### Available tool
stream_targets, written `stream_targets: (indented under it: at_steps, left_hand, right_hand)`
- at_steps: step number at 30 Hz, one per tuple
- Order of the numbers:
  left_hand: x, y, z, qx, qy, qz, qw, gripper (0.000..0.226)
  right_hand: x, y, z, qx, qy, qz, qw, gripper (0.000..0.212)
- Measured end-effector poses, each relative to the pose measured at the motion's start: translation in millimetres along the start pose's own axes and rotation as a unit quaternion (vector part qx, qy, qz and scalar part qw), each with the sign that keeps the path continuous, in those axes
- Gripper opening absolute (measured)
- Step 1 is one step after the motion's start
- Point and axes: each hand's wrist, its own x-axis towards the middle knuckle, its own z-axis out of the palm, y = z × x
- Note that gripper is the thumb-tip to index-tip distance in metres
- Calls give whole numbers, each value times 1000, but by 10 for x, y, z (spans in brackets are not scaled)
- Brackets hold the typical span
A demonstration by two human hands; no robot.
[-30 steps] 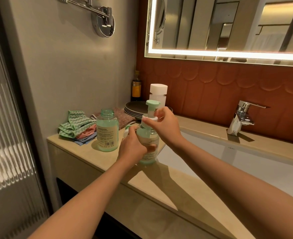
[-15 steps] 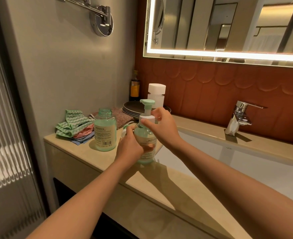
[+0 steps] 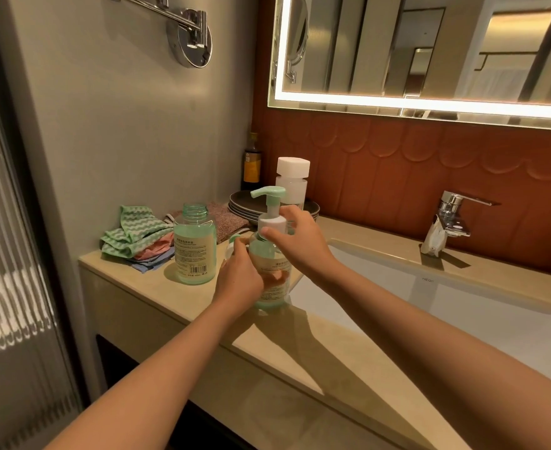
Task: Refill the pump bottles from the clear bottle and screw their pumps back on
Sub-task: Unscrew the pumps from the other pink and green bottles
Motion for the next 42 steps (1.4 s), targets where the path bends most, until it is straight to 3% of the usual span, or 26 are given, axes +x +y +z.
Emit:
stream_targets:
  at_steps: [2,5,10,16,18,24,29,32,37,42]
  left_hand:
    - [-7,-7,4,-4,-2,5,1000,73]
    - [-8,-11,7,-3,0,7,1000,74]
    - [7,-11,7,4,3,-1,1000,72]
    - [-27,-13,20,9,12,8,1000,72]
    - [-30,-9,17,15,11,13,1000,73]
    - [-37,-5,0,8,5,12,1000,72]
    - [-32,2,2,26,7,16,1000,75]
    - [-21,5,5,32,7,19,999,77]
    - [-20,-26,11,9,10,12,1000,76]
    - [-17,-10,14,25,11,19,999,76]
  right_hand:
    - [-22,5,-24,23,-37,2,999,60]
    - [-60,12,-27,49,-12,11,999,68]
    - [-68,1,-7,25,70,7,997,47]
    - [-122,-32,-51,111,-48,6,993,65]
    - [-138,-43,-52,118,-32,0,993,69]
    - [-160,-21,13,73,59,6,996,52]
    - [-135,-32,65,93,-23,20,995,77]
    - [-132,-46,62,109,-25,24,993,87]
    - [-177,-9,73,78,72,20,994,68]
    - [-144,-36,87,92,1,14,996,65]
